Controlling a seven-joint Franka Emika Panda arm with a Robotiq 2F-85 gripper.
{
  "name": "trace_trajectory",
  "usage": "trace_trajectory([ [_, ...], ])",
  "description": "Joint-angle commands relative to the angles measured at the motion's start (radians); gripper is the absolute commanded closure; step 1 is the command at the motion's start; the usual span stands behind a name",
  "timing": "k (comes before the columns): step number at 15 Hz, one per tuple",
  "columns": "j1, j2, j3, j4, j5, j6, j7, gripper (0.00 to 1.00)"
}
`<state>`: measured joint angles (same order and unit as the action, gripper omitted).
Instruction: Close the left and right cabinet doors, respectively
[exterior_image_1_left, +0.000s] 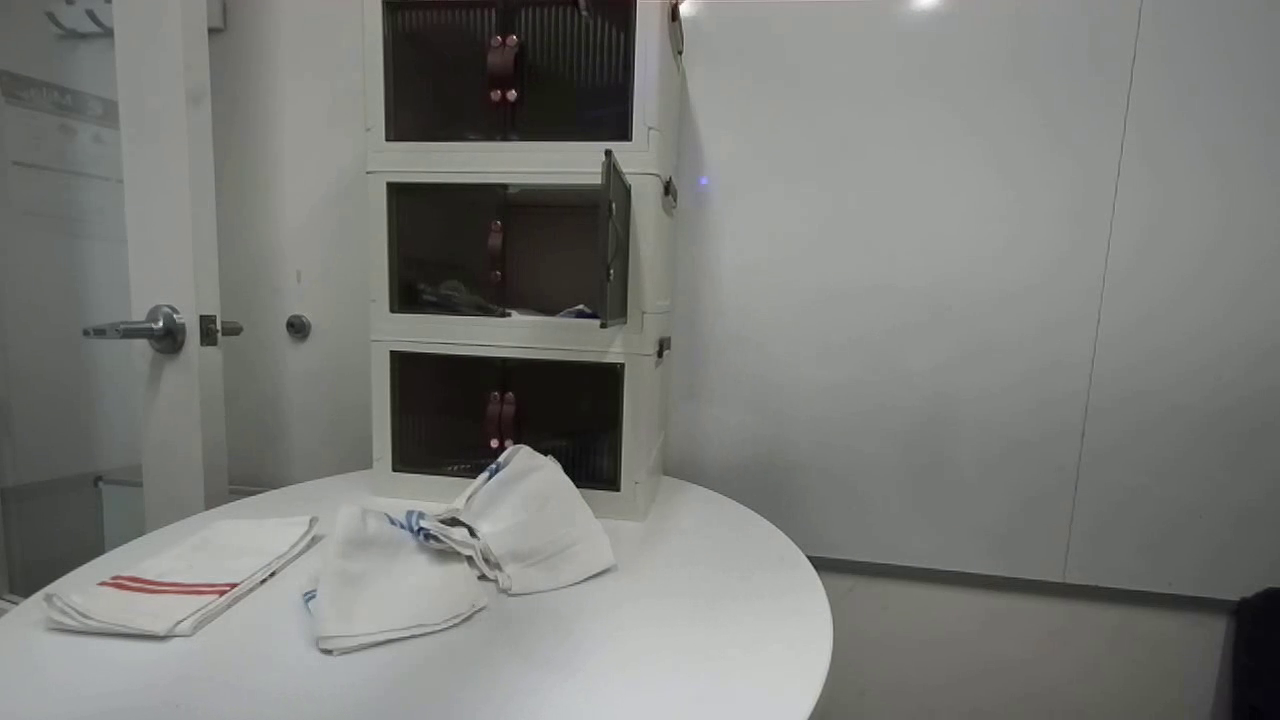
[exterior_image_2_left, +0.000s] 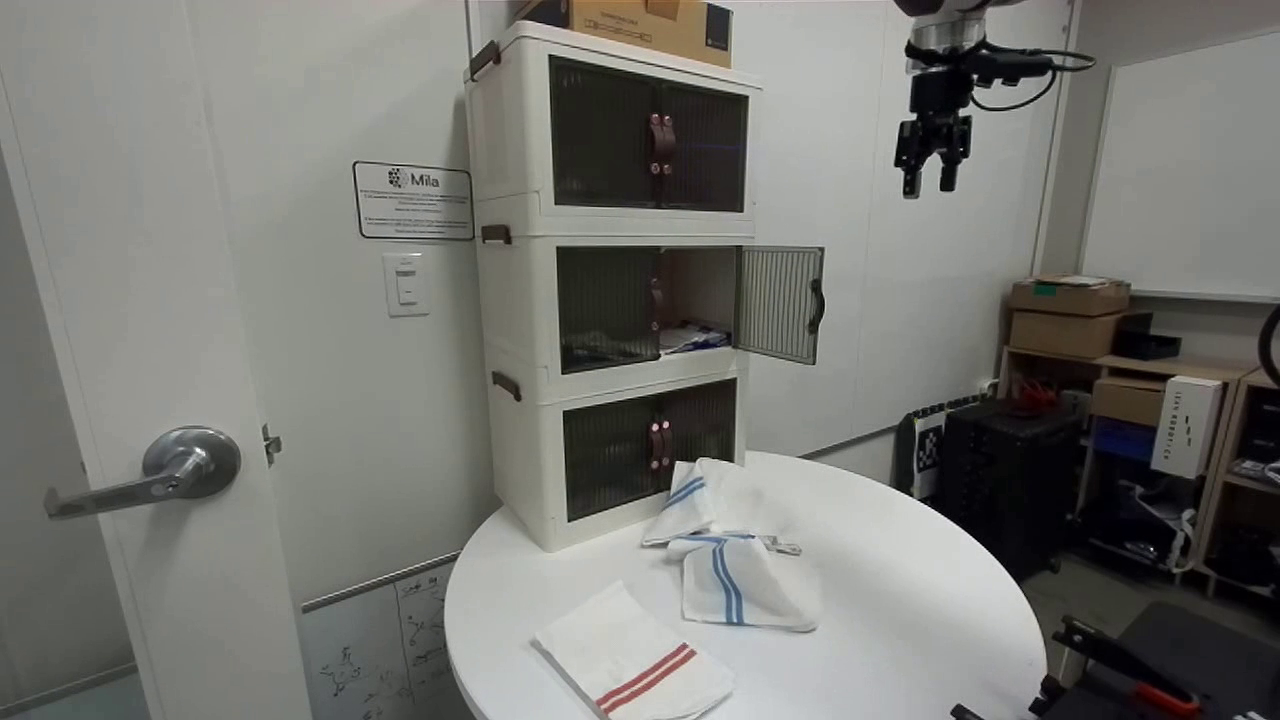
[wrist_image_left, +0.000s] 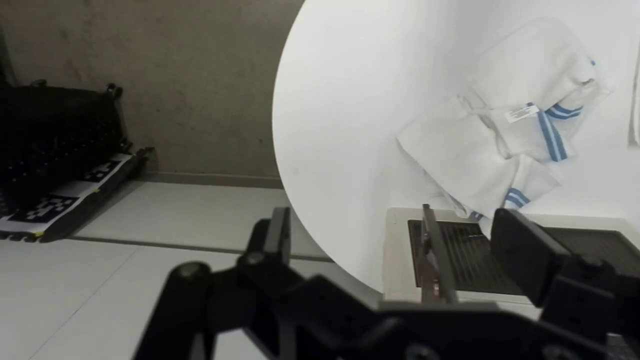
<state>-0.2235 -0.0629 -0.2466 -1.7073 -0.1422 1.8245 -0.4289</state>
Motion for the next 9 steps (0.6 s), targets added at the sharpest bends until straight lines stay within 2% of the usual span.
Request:
trace_trajectory([
  [1,-0.041,0.117,-0.055,0.070,0.083,0.077,-0.185,0.00],
  [5,-0.083,0.226,-0.045,0.136,0.155,0.079,-0.301,0.00],
  [9,-0.102,0.305,-0.021,0.202,0.181,0.132,-0.257,0.00],
])
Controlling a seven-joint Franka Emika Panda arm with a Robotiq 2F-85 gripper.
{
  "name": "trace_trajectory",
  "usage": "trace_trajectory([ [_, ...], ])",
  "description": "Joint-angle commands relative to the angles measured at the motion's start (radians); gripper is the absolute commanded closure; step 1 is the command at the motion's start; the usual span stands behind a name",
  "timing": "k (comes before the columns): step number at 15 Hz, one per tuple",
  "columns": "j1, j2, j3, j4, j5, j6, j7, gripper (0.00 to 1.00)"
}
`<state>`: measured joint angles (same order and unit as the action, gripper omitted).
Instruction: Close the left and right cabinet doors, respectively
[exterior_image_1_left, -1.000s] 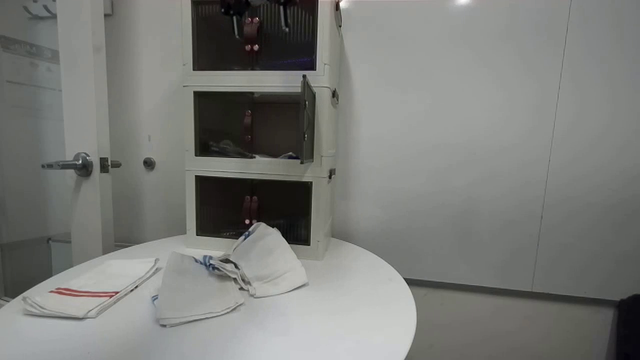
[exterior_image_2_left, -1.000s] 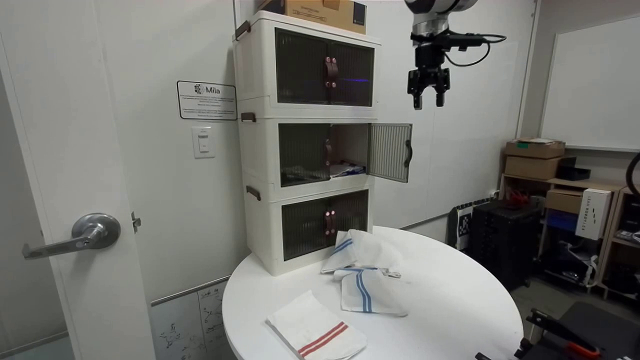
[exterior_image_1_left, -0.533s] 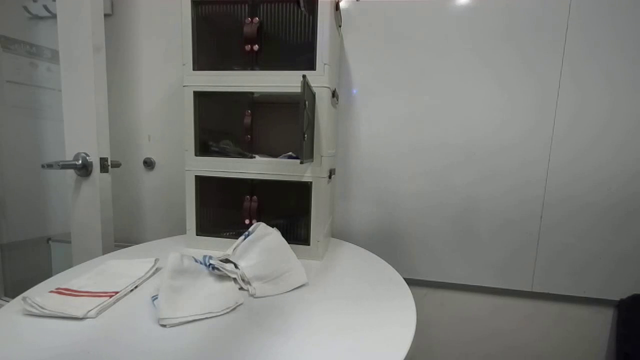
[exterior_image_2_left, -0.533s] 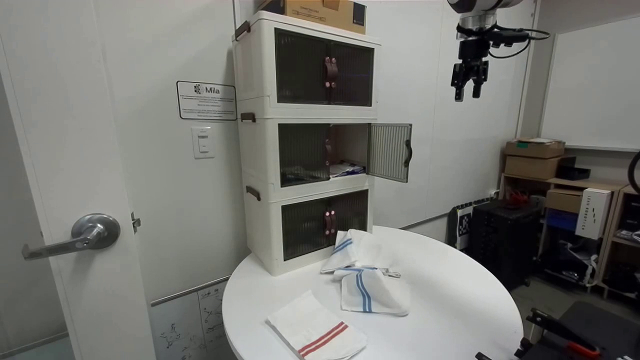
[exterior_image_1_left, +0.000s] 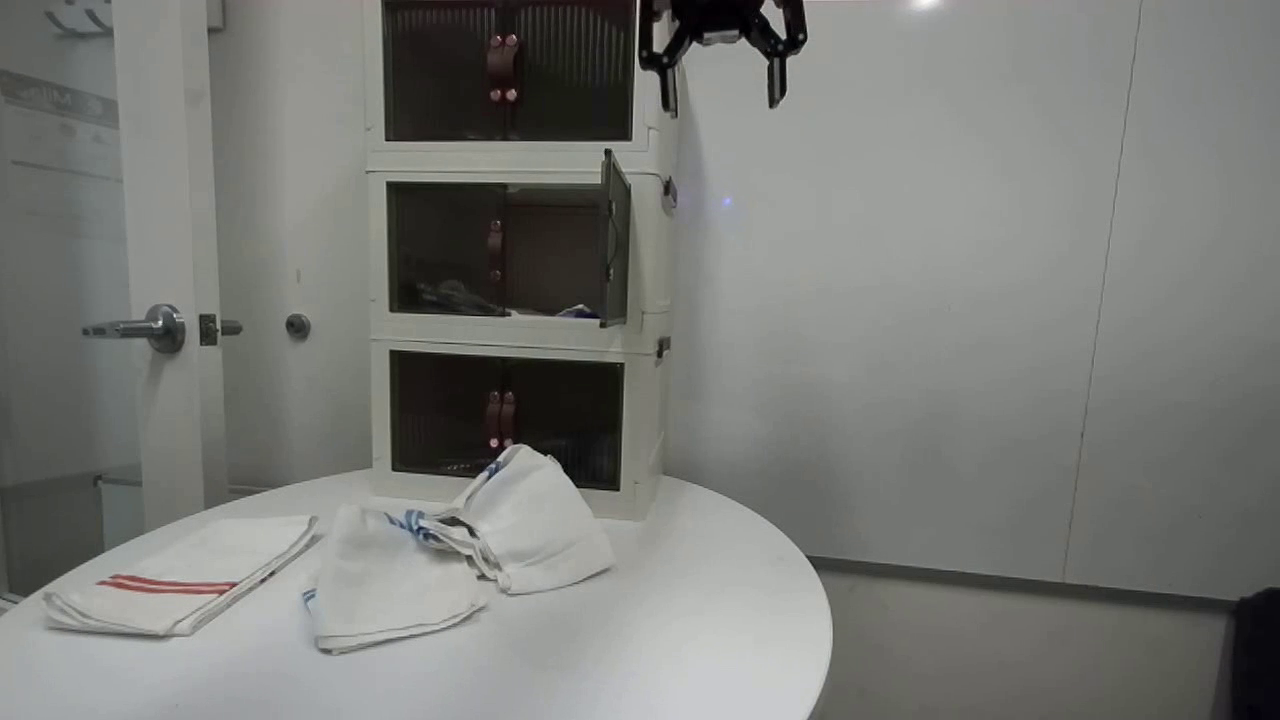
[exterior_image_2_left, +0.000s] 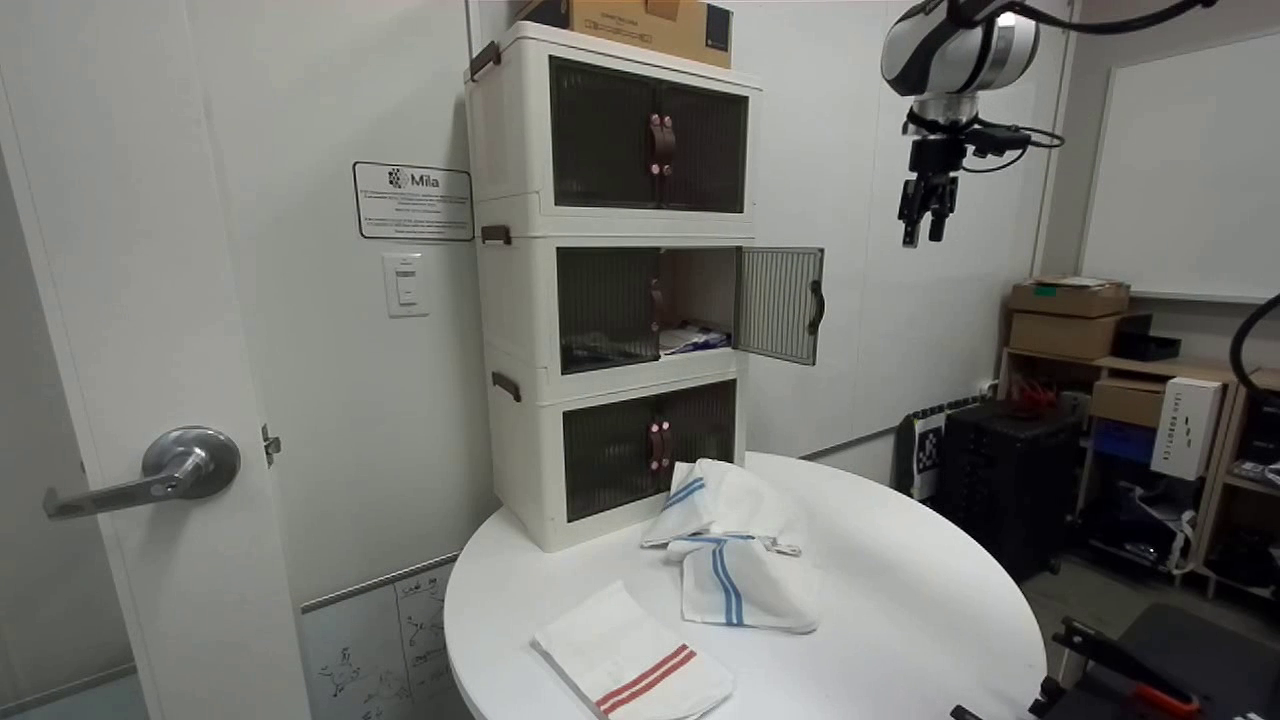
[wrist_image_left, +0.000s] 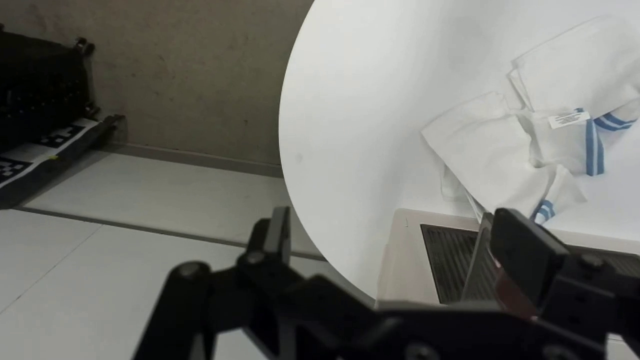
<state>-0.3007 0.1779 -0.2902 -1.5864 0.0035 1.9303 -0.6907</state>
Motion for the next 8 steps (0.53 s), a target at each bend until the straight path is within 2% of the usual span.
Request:
trace_trajectory([
  [1,-0.029,0.078,0.029,0.094,0.042,0.039,0.018,0.00],
  [8,-0.018,0.136,0.074,0.120,0.043,0.195,0.180,0.00],
])
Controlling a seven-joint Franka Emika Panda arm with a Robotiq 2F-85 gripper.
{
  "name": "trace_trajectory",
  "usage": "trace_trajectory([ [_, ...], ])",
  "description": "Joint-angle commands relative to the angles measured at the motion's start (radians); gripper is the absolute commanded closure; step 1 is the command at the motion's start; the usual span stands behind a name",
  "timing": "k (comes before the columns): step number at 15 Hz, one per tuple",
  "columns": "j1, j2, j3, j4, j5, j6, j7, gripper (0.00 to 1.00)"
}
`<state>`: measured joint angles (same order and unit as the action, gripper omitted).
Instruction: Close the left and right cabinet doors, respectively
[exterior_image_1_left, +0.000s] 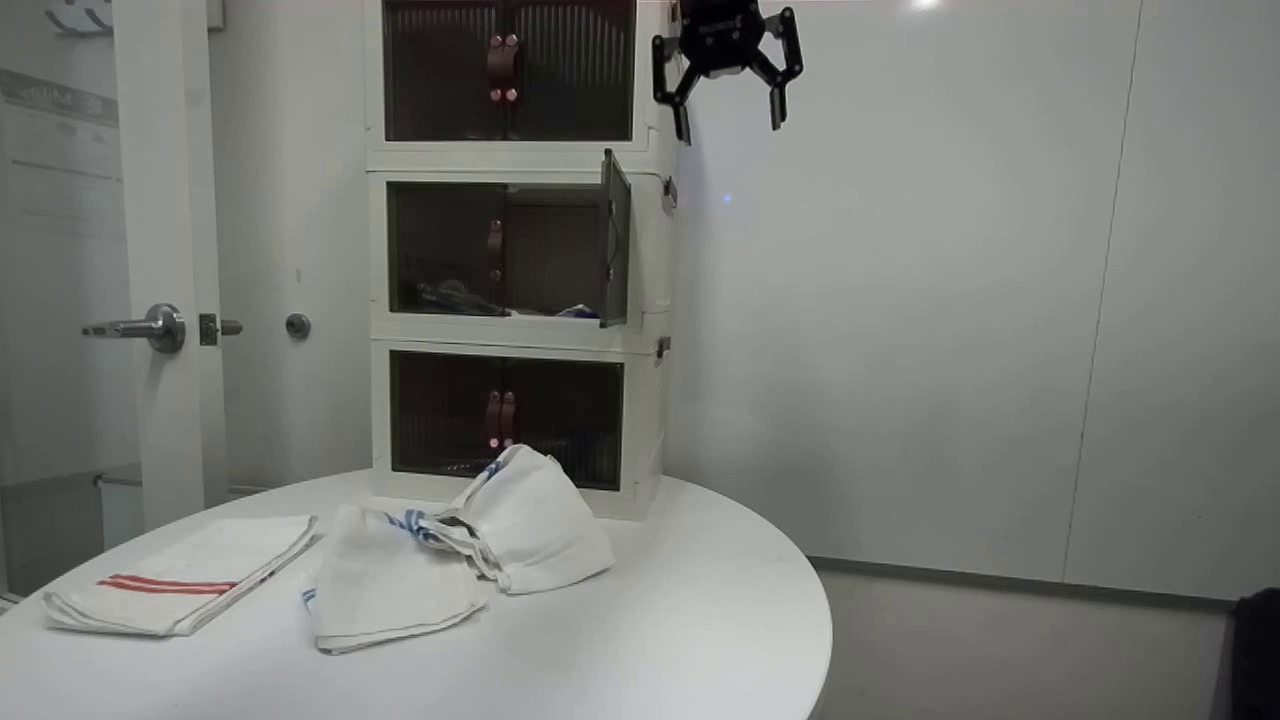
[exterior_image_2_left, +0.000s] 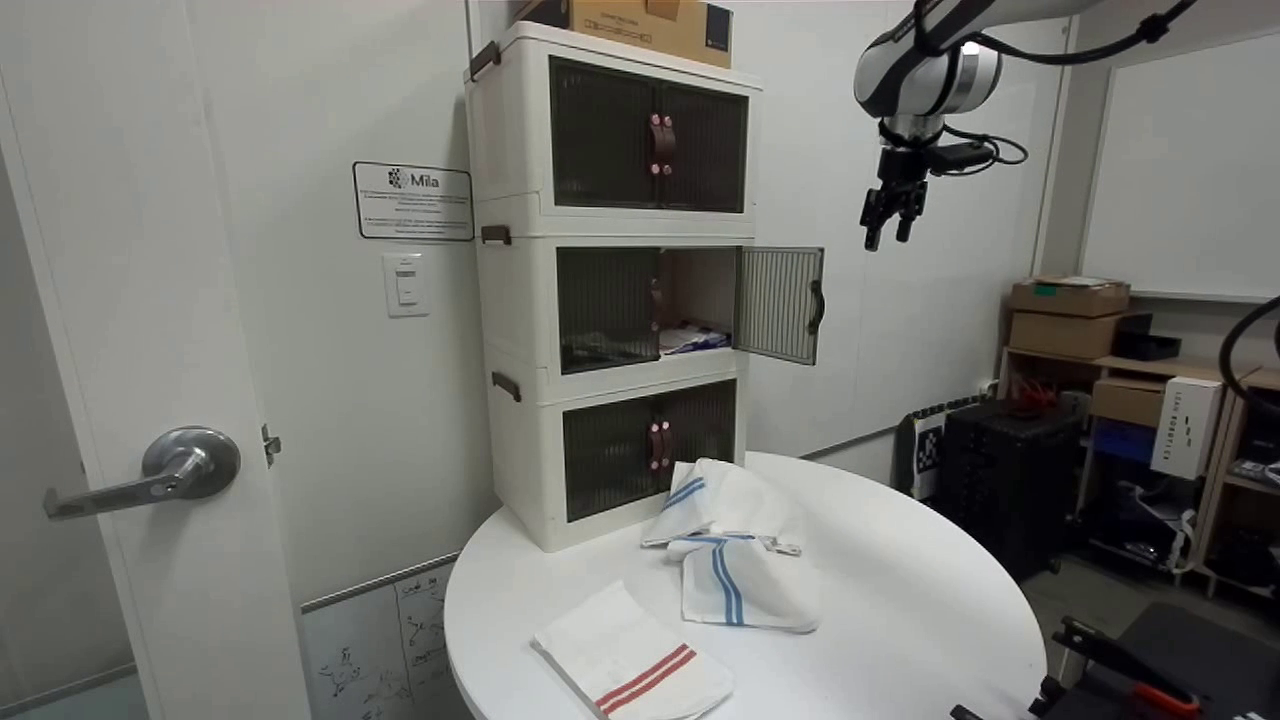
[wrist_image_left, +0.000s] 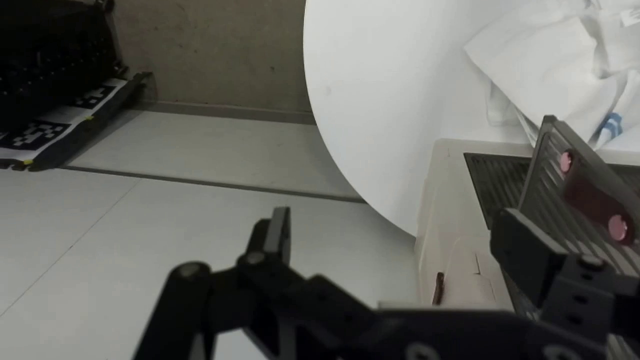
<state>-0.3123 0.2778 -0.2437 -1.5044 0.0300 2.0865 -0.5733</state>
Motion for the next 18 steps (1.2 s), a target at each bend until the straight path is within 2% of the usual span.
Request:
trace_trajectory([
  [1,-0.005,0.043,0.036,0.040,0.015,0.052,0.084,0.00],
  [9,0.024,0.073,0.099,0.044,0.004,0.089,0.180,0.00],
  [18,0.060,0.065,0.158,0.029,0.014,0.050,0.153,0.00],
])
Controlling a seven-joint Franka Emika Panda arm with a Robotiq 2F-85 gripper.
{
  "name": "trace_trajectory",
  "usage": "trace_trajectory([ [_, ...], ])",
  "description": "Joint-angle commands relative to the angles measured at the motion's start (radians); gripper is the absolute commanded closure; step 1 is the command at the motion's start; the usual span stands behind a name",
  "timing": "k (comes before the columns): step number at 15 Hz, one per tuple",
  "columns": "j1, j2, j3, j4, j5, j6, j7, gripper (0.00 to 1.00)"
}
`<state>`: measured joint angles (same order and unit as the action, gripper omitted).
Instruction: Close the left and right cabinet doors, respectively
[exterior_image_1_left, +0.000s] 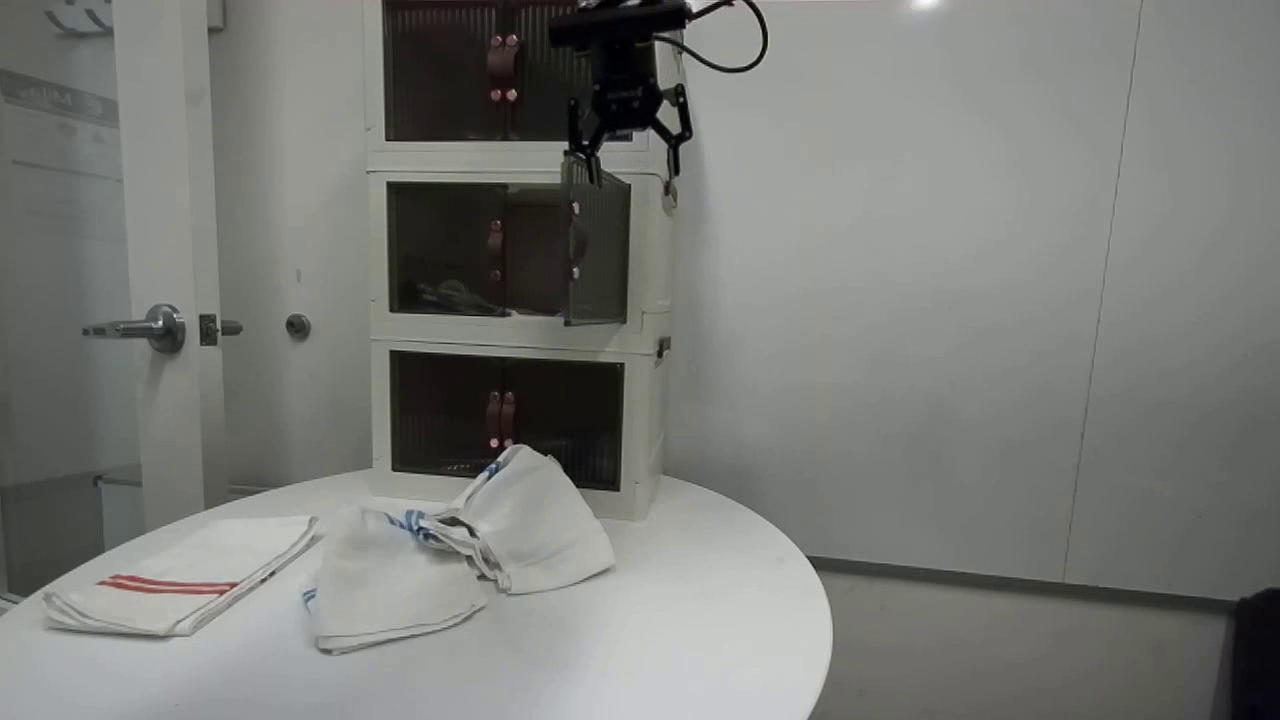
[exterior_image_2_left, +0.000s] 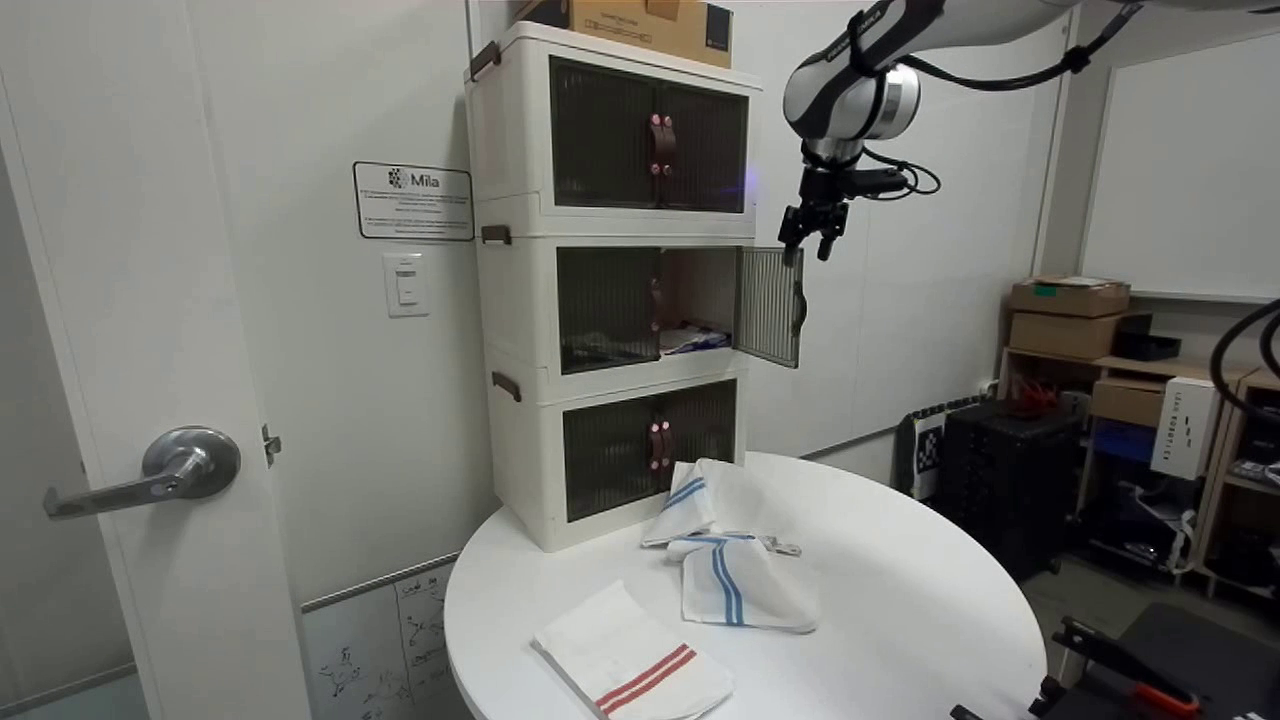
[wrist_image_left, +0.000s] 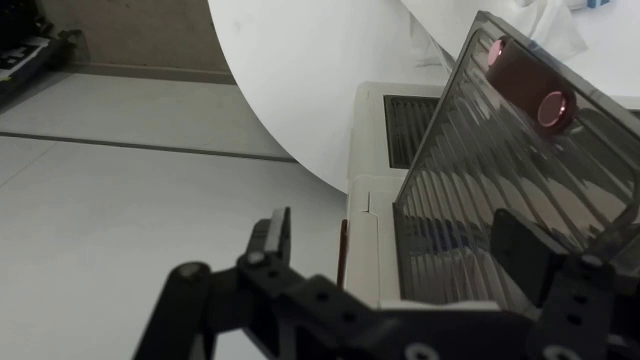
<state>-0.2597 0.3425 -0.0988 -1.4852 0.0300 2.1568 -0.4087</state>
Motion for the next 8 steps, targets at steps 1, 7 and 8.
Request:
trace_trajectory([
  [1,0.010,0.000,0.019,0.010,0.017,-0.023,-0.015,0.00],
  [7,0.023,-0.005,0.070,0.023,0.054,-0.066,-0.058,0.00],
  [8,0.026,-0.005,0.078,0.027,0.063,-0.076,-0.067,0.00],
])
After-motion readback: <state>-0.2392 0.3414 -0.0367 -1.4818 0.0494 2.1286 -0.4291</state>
